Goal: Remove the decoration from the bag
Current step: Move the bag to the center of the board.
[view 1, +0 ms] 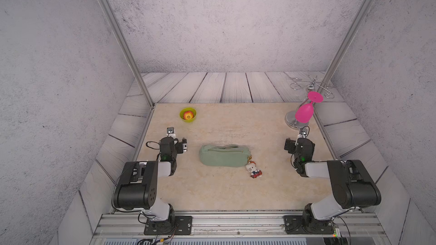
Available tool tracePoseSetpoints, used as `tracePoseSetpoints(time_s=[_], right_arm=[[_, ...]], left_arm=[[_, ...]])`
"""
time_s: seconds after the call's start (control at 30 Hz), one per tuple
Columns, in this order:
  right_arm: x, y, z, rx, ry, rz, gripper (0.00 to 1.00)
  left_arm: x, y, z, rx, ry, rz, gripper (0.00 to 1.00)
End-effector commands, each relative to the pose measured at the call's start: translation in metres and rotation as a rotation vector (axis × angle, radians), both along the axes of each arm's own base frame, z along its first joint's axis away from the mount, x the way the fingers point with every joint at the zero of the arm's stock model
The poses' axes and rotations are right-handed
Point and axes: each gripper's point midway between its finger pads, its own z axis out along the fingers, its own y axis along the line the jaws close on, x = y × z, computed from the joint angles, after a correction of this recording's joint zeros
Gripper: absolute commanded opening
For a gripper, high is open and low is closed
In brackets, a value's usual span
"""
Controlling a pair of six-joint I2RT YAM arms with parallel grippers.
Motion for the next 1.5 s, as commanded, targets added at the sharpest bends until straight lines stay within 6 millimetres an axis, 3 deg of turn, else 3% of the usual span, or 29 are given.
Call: tracePoseSetpoints(time_s=[0.0, 0.6, 0.73, 0.8, 0.9, 1.0, 1.1, 1.17, 1.33, 1.47], right_arm=[[0.003, 0.002, 0.010, 0.012, -0.029, 0.006, 0.99], [0.003, 0.002, 0.010, 0.015, -0.033, 0.005, 0.99], [0.000, 0.001, 0.018, 0.012, -0.045, 0.007, 0.99], [0.000, 0.007, 0.031, 0.001, -0.063, 0.042, 0.99], [-0.005, -0.002, 0.056, 0.013, -0.049, -0.023, 0.99], [-0.005, 0.006, 0.084, 0.145, -0.030, -0.019, 0.99], [-0.009, 0.017, 0.112, 0.388, -0.047, -0.071, 0.99], [-0.010, 0.040, 0.122, 0.480, -0.006, 0.026, 0.99], [-0.027, 0.097, 0.128, 0.687, 0.116, 0.277, 0.99], [-0.050, 0.125, 0.118, 0.824, 0.198, 0.381, 0.95]], left_arm=[[0.006, 0.002, 0.014, 0.000, -0.039, 0.001, 0.98], [0.005, 0.002, 0.013, 0.001, -0.031, 0.001, 0.99], [0.006, 0.006, 0.026, 0.003, -0.010, 0.028, 0.99], [0.006, 0.015, 0.039, 0.008, 0.012, 0.084, 0.99], [0.002, 0.034, 0.056, 0.005, 0.025, 0.218, 0.99], [-0.008, 0.050, 0.080, -0.078, 0.062, 0.374, 0.99], [-0.023, 0.041, 0.106, -0.186, 0.148, 0.390, 0.99], [-0.033, 0.026, 0.123, -0.276, 0.168, 0.346, 0.99], [-0.065, -0.018, 0.151, -0.525, 0.205, 0.235, 0.99], [-0.092, -0.055, 0.161, -0.637, 0.273, 0.174, 0.99]])
